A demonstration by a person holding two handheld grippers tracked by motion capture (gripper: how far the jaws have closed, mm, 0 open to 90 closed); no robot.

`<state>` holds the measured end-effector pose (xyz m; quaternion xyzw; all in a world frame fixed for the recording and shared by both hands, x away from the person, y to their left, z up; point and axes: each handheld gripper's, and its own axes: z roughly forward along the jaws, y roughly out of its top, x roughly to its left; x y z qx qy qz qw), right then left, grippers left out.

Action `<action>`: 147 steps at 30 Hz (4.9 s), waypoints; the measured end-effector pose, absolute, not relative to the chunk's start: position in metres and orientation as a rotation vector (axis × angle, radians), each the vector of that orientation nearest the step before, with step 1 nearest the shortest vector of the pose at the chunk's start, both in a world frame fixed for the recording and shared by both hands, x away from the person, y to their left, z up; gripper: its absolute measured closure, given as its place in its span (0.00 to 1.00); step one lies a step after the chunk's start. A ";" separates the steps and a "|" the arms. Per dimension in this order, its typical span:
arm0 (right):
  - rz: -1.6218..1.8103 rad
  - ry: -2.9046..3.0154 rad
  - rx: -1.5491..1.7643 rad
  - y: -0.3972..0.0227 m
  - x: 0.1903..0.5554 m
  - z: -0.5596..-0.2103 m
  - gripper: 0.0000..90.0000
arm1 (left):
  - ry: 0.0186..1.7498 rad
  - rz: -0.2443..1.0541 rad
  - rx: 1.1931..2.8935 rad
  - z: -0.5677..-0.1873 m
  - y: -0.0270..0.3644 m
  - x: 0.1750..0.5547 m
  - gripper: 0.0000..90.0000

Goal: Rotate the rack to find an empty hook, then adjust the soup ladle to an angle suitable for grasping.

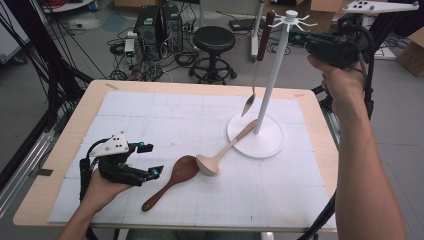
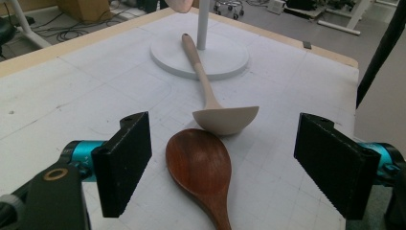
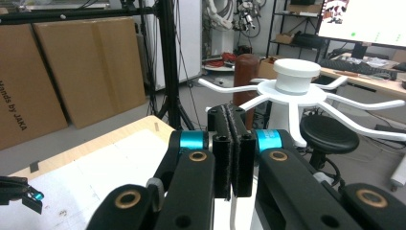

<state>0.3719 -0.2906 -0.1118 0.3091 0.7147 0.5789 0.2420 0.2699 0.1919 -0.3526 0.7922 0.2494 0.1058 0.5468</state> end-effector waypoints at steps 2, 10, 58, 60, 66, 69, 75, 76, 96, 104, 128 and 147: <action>1.589 1.952 0.840 -0.291 0.372 -0.112 1.00 | 0.591 0.253 1.876 -0.353 0.192 0.270 0.23; 1.629 1.962 0.840 -0.294 0.365 -0.120 0.94 | 0.598 0.255 1.873 -0.353 0.194 0.271 0.23; 1.631 2.203 0.848 -0.270 0.320 -0.252 0.54 | 0.620 0.268 1.895 -0.358 0.194 0.271 0.23; 1.626 2.218 0.849 -0.267 0.319 -0.259 0.53 | 0.621 0.269 1.896 -0.358 0.193 0.271 0.23; 1.609 2.261 0.862 -0.259 0.319 -0.280 0.54 | 0.623 0.268 1.900 -0.359 0.193 0.271 0.23; 1.599 2.292 0.863 -0.254 0.318 -0.290 0.54 | 0.624 0.268 1.902 -0.359 0.192 0.271 0.23; 1.581 2.338 0.854 -0.242 0.316 -0.304 0.54 | 0.622 0.266 1.902 -0.359 0.192 0.271 0.23; 1.581 2.346 0.853 -0.241 0.316 -0.306 0.54 | 0.622 0.264 1.901 -0.359 0.192 0.271 0.23; 1.539 2.501 0.793 -0.198 0.315 -0.347 0.53 | 0.636 0.264 1.894 -0.361 0.195 0.271 0.23; 1.516 2.534 0.777 -0.188 0.316 -0.358 0.54 | 0.634 0.264 1.895 -0.361 0.195 0.271 0.23; 1.406 2.660 0.755 -0.155 0.317 -0.396 0.66 | 0.638 0.258 1.889 -0.362 0.197 0.272 0.23; 1.347 2.745 0.703 -0.139 0.319 -0.410 0.80 | 0.637 0.255 1.887 -0.361 0.198 0.272 0.23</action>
